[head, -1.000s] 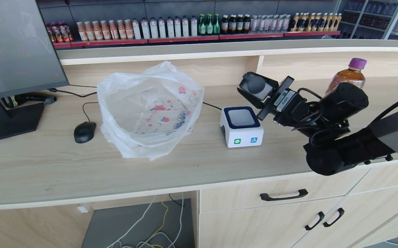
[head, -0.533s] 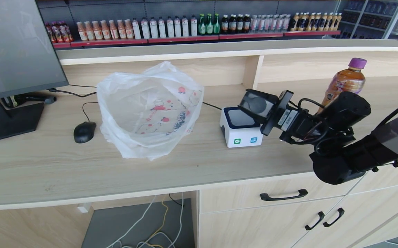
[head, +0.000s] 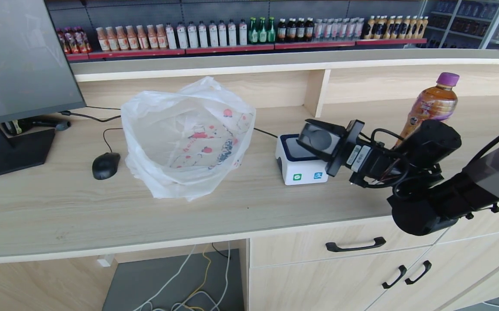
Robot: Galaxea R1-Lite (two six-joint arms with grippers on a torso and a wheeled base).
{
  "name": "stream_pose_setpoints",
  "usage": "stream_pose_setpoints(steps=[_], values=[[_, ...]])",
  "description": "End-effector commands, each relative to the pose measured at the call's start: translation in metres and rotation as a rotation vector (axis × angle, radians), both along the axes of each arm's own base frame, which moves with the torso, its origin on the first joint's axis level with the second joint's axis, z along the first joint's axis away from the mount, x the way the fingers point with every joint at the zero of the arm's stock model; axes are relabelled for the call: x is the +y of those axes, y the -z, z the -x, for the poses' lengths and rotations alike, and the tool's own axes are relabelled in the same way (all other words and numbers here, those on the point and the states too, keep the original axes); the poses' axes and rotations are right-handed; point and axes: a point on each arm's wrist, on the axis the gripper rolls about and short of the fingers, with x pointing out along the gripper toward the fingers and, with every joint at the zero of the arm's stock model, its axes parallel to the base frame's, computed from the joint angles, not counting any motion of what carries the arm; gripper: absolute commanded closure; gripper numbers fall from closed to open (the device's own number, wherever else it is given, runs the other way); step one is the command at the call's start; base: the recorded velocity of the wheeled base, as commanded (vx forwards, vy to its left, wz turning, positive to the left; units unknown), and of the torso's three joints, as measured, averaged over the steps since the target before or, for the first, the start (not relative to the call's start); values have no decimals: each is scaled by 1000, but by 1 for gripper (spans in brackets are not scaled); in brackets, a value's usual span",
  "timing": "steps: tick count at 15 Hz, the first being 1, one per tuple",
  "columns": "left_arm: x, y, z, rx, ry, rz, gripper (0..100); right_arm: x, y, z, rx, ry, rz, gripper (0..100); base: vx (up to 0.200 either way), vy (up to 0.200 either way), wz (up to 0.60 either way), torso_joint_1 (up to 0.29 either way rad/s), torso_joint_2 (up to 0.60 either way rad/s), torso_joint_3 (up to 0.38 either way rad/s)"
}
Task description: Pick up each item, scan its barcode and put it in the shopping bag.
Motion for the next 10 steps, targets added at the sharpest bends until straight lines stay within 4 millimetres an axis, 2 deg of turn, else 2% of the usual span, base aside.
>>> stream_pose_setpoints(steps=[1, 10], values=[[0, 0, 0, 0, 1, 0, 0, 2, 7, -3, 15, -2, 6, 100, 0, 0, 0, 0, 0, 0], [0, 0, 0, 0, 1, 0, 0, 4, 17, -9, 36, -4, 13, 100, 0, 0, 0, 0, 0, 0]])
